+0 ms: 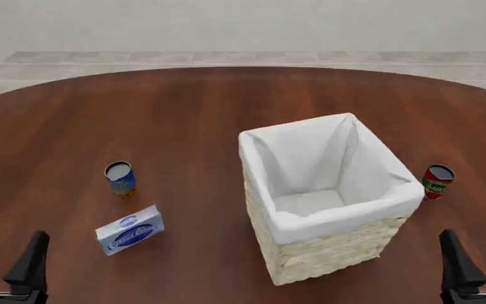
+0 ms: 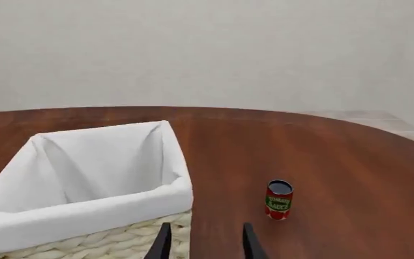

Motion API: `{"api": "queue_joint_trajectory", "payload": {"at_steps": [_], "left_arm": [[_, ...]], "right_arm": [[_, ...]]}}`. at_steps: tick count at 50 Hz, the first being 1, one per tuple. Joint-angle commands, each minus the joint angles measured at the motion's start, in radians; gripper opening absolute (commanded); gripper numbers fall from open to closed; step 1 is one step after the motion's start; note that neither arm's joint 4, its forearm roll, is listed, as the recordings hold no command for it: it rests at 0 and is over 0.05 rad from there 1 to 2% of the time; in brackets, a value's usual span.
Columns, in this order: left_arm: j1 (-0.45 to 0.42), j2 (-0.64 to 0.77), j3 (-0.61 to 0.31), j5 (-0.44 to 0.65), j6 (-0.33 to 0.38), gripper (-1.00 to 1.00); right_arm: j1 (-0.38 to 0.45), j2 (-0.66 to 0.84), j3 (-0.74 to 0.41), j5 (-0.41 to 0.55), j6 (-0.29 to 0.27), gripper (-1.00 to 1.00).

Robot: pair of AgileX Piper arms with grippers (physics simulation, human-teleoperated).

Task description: Pick up the tomato sauce, and put it in the basket.

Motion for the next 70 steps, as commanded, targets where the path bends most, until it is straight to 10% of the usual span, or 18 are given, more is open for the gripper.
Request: {"api": "queue_joint_trajectory", "payload": {"at_steps": [1,50,70], "left_arm": [[0.0,0.005,-0.003,-0.001,0.0,1.0],[0.0,0.005,-0.003,-0.001,0.0,1.0],[0.0,0.005,-0.003,-0.001,0.0,1.0]], "right_arm": [[0.013,0.024,0.009,-0.031,0.004,1.0],[-0.222,-0.001,-0.003,0.053,-0.027,1.0],[-0.294,0.27,-0.107,-0.042,-0.082,1.0]]}}
